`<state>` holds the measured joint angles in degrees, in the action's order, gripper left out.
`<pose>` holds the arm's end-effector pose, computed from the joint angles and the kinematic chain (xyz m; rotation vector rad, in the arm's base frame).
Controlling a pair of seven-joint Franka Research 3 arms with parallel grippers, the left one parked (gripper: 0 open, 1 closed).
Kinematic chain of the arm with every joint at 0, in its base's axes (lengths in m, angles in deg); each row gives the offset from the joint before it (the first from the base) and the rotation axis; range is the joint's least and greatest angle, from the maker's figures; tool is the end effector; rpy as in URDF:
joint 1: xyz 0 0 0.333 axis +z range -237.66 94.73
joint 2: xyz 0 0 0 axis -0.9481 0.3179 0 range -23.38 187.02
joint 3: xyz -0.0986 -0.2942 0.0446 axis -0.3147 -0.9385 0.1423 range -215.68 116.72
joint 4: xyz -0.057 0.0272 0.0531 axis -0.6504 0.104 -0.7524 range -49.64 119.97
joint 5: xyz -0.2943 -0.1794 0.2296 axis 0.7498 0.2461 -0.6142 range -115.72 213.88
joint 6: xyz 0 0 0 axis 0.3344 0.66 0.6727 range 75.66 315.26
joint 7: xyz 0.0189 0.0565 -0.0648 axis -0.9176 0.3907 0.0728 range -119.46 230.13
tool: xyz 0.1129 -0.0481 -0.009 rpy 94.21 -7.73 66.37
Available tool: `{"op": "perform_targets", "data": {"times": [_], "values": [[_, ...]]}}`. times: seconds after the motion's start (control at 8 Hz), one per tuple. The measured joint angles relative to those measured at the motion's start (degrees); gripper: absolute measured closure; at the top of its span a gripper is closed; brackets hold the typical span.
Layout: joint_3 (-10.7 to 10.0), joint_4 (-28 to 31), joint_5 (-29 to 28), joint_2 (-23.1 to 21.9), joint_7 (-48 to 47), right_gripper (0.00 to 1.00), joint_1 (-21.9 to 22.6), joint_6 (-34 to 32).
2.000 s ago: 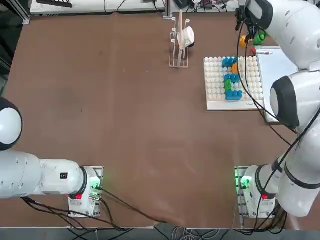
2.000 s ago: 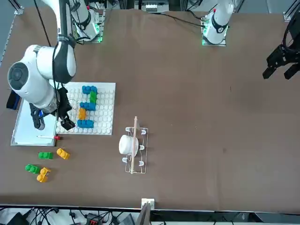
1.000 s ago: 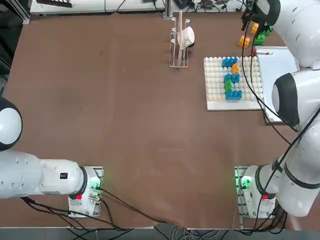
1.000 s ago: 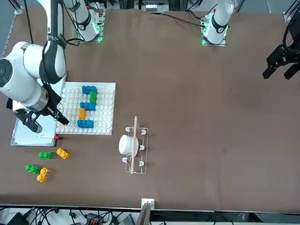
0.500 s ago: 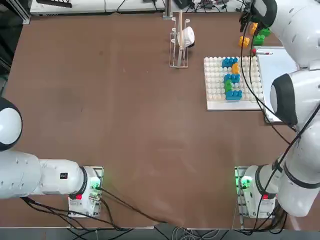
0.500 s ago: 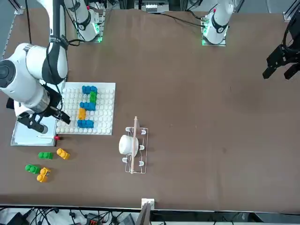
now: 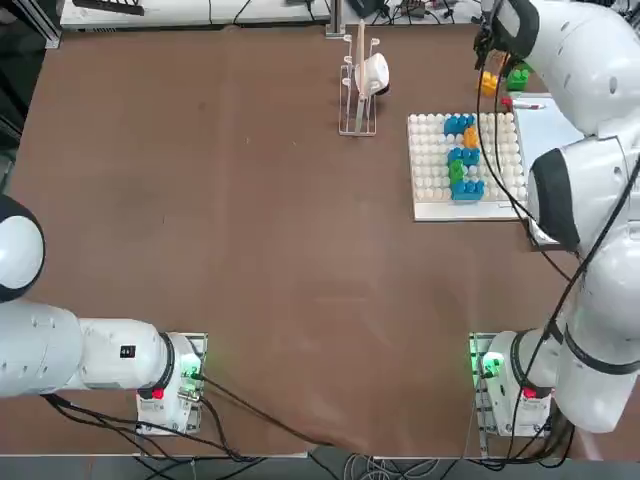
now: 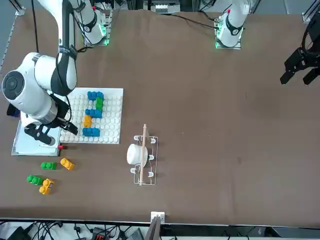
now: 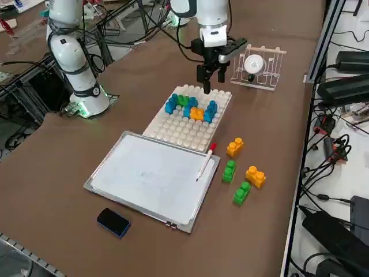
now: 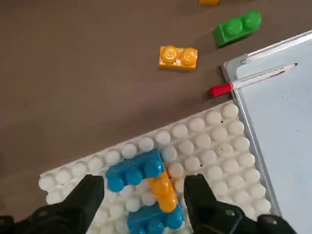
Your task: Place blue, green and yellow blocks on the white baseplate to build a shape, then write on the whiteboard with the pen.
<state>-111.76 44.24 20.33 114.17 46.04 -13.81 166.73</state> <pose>0.6577 0.0487 0.3611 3.0426 -0.6005 0.0709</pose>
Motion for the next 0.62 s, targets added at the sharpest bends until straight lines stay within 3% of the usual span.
{"op": "perform_targets", "data": {"times": [0.25, 0.62], "values": [[-0.02, -0.29, -2.2, 3.29, -4.64, 0.0, -2.28, 0.67], [1.0, -4.02, -9.19, 9.33, -12.3, 0.02, -11.26, 0.92]]}}
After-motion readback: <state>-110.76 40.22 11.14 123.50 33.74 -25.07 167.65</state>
